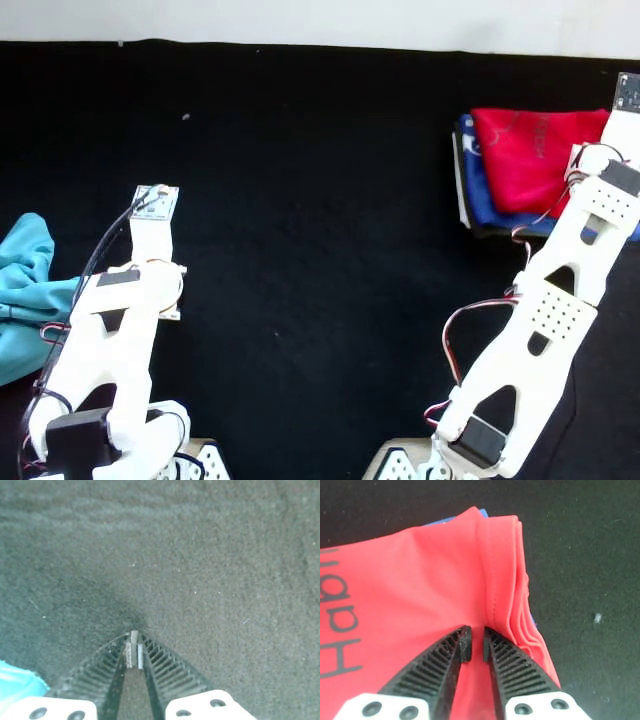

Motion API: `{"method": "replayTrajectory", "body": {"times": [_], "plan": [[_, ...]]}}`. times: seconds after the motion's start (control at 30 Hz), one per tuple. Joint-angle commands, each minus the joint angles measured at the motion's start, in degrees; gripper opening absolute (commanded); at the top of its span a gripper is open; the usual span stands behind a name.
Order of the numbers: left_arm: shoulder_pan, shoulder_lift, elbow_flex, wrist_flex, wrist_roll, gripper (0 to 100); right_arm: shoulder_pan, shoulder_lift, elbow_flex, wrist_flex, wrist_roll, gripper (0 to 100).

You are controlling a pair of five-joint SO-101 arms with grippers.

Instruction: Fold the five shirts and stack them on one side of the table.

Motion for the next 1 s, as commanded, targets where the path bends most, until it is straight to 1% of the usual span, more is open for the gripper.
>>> {"method": "replayTrajectory", "body": {"times": [0.0, 0.1, 0.23, 0.3, 0.4, 0.53, 0.6, 0.7, 0.8, 0.9, 0.97], "plan": [[0.7, -0.3, 0.1, -1.7, -0.4, 1, -0.6, -1.3, -5.1, 0.3, -0.6, 5.7], [0.7, -0.3, 0.1, -1.7, -0.4, 1, -1.1, -3.6, -11.6, 5.7, -1.1, 5.8], [0.7, -0.3, 0.1, -1.7, -0.4, 1, -1.5, -9.2, -20.5, 14.1, -7.1, 5.9], [0.7, -0.3, 0.1, -1.7, -0.4, 1, -1.5, -14.5, -20.1, 18.3, -9.8, 5.9], [0.7, -0.3, 0.1, -1.7, -0.4, 1, -1.5, -22.9, -19.4, 27.3, -13.5, 5.9], [0.7, -0.3, 0.1, -1.7, -0.4, 1, -4.7, -34.2, -19.1, 40.7, -14.8, 5.9], [0.7, -0.3, 0.1, -1.7, -0.4, 1, -6.5, -39.2, -18.3, 41.5, -14.8, 5.9], [0.7, -0.3, 0.1, -1.7, -0.4, 1, -7.7, -47.0, -14.5, 41.6, -14.8, 5.9], [0.7, -0.3, 0.1, -1.7, -0.4, 1, -11.1, -57.2, -5.1, 41.6, -14.5, 5.9], [0.7, -0.3, 0.1, -1.7, -0.4, 1, -16.4, -72.0, 9.7, 41.6, -14.4, 5.9], [0.7, -0.3, 0.1, -1.7, -0.4, 1, -20.6, -82.3, 22.8, 41.5, -14.4, 5.9]]}}
